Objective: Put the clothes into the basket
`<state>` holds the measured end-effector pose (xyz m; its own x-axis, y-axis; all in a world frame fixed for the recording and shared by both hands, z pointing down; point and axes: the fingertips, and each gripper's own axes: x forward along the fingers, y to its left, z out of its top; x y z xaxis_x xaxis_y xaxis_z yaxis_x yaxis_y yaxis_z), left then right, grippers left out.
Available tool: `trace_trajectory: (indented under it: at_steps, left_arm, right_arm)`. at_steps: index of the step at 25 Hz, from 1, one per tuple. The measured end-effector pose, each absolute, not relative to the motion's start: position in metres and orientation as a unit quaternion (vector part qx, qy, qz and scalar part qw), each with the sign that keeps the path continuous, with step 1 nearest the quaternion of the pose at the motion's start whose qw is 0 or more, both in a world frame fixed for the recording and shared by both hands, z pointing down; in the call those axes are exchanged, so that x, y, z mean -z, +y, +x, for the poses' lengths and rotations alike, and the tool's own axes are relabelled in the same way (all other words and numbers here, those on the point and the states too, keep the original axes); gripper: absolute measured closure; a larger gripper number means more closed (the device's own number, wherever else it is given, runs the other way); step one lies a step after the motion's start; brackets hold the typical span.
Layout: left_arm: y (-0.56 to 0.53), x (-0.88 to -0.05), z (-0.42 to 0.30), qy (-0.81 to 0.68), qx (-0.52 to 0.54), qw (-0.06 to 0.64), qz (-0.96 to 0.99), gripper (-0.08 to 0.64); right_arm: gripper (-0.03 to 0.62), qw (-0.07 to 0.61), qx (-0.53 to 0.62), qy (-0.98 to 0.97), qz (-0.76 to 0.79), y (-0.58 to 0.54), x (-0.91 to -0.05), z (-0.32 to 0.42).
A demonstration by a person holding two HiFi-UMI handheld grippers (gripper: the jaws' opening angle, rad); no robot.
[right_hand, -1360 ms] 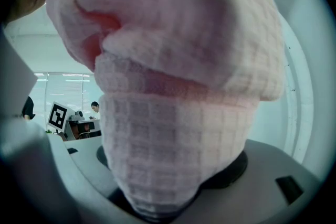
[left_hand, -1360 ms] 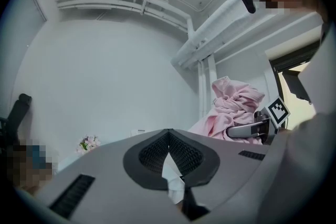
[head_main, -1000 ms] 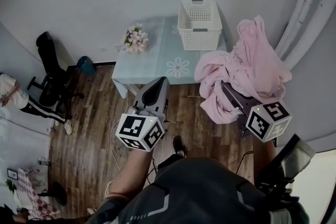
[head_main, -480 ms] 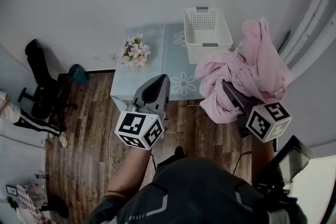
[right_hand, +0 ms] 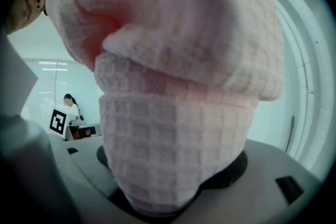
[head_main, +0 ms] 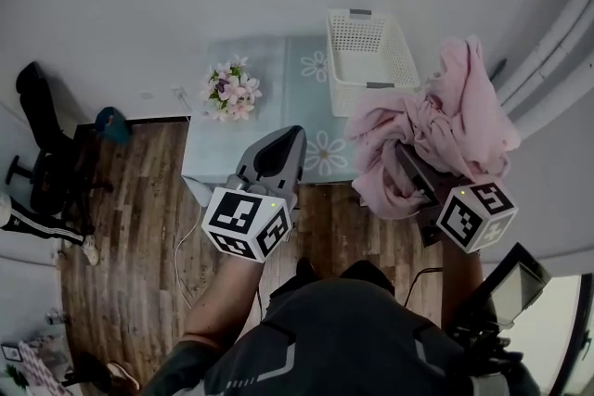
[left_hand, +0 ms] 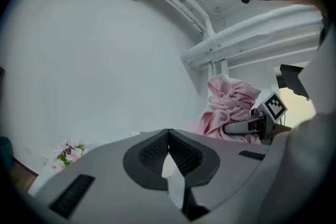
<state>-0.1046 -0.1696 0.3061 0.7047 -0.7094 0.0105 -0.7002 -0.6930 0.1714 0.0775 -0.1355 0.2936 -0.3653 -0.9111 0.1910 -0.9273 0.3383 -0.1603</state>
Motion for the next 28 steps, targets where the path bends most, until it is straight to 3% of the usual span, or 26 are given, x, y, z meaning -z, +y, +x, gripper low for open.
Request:
trace_trajectory:
  at_steps: [10,28]
  left_arm:
    - [-0.236,-0.317,-0.087,-0.393,0.025,0.099,0.914,0.551]
    - [-0.369,-0.287,-0.010,-0.453,0.025,0.052,0.890,0.551]
  right_arm:
    - [0.244,0.037,-0.136,-0.806,0.575,-0.202,-0.303,0.104]
    - [0.244,0.029,-0.154,-0.832,0.532,-0.353,-0.310,0.187]
